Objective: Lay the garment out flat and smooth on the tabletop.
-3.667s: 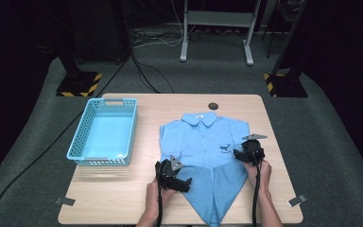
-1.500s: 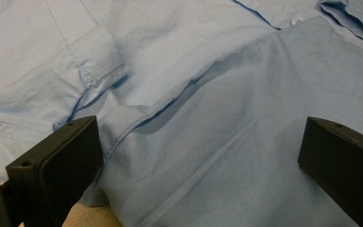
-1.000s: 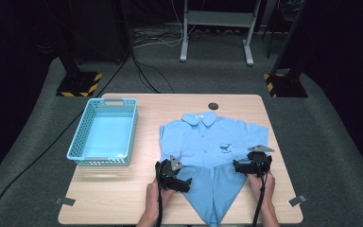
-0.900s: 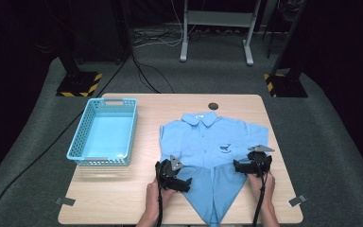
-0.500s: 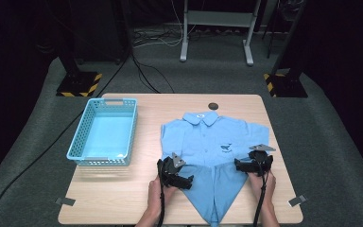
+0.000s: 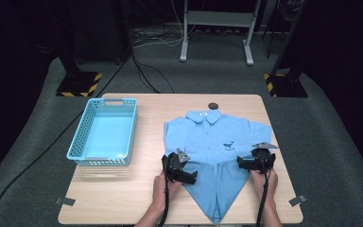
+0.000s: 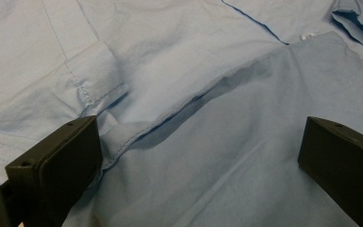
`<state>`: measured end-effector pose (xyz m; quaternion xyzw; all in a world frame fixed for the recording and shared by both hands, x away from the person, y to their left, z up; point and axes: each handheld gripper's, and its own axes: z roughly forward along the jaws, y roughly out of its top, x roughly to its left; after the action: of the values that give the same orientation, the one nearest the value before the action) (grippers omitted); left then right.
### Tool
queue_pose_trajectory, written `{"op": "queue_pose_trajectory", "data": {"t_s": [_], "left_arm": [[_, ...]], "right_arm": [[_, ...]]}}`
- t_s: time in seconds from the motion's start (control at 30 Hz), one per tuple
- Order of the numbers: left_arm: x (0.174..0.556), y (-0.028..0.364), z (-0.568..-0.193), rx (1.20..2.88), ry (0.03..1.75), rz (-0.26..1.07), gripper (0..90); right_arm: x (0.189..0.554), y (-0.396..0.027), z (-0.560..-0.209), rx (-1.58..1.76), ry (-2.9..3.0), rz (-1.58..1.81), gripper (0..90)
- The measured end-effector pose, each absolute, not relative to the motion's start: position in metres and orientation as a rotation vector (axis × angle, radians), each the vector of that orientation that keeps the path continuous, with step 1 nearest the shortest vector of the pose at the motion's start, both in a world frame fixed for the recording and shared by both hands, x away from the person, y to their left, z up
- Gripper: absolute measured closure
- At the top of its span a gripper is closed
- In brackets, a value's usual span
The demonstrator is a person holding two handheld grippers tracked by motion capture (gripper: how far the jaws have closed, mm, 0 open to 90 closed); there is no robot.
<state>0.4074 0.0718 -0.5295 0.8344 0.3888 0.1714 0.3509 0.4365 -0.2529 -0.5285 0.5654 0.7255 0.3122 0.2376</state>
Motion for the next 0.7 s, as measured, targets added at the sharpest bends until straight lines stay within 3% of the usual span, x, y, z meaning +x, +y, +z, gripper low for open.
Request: {"op": "queue_pose_trajectory", "data": {"t_s": [0.7], "left_arm": [[0.419, 0.063, -0.529, 2.166, 0.997, 0.434, 0.3]], "right_arm": [[0.444, -0.26, -0.528, 1.551, 1.991, 0.859, 0.0]]}}
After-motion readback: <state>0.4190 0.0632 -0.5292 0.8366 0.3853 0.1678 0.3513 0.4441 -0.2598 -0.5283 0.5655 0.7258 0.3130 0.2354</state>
